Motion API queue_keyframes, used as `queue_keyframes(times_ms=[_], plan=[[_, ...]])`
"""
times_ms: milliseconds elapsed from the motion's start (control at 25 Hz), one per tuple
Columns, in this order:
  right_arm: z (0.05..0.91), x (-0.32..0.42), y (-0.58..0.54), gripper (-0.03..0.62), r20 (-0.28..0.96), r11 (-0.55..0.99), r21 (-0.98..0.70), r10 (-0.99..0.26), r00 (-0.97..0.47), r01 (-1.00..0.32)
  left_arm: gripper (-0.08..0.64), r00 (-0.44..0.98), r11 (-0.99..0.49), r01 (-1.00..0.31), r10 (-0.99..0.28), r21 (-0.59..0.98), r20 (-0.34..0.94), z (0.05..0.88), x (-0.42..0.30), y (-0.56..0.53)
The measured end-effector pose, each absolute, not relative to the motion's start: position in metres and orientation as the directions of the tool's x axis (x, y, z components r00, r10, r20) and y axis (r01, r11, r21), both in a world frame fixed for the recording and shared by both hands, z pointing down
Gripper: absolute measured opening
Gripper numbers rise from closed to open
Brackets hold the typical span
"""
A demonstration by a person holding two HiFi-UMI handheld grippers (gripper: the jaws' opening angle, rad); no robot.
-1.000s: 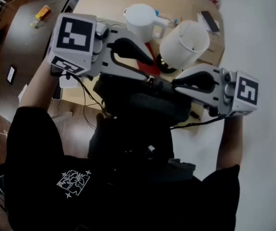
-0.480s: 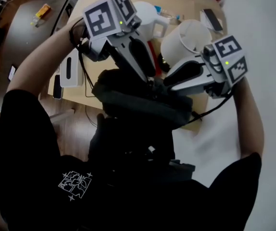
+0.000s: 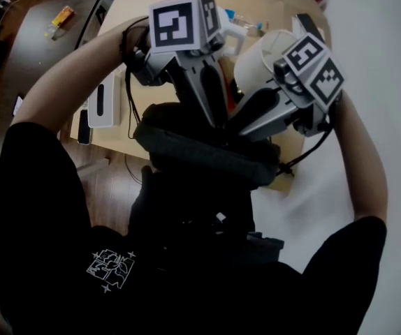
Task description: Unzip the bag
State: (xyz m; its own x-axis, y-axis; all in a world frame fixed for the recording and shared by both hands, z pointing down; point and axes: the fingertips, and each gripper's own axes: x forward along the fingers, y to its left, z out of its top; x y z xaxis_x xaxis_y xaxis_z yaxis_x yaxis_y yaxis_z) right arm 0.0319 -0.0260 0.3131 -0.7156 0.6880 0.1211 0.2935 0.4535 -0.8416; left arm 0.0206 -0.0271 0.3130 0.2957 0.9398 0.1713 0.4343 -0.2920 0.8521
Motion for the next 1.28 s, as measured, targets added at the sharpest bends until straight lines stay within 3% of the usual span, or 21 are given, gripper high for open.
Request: queue_keyframes(times_ms=[320,520,760,1120,1280], plan=[[0.310,0.028,-0.020,0.133,0.146,0.440,-0.848,0.731,-0.666,0.297,0.155,0.223,-0.271,0.422,0.956,0.865,0.190,0.311,0.022,-0.021],[0.310,0.025,-0.021,0.072,0.189,0.452,-0.852,0.735,-0.651,0.263,0.032,0.196,-0.282,0.437,0.957,0.854,0.216,0.307,0.027,-0.018],[0.293,0.026,-0.019,0.017,0.196,0.487,-0.817,0.738,-0.645,0.308,0.014,0.195,-0.312,0.470,0.949,0.826,0.248,0.293,0.020,-0.016],[0.289,0.030,-0.018,0.017,0.232,0.531,-0.788,0.725,-0.649,0.311,0.006,0.226,-0.331,0.482,0.942,0.811,0.249,0.292,0.017,-0.020],[0.288,0.029,-0.010,0.017,0.278,0.568,-0.764,0.718,-0.638,0.306,0.005,0.196,-0.380,0.491,0.925,0.784,0.326,0.290,0.008,-0.015]])
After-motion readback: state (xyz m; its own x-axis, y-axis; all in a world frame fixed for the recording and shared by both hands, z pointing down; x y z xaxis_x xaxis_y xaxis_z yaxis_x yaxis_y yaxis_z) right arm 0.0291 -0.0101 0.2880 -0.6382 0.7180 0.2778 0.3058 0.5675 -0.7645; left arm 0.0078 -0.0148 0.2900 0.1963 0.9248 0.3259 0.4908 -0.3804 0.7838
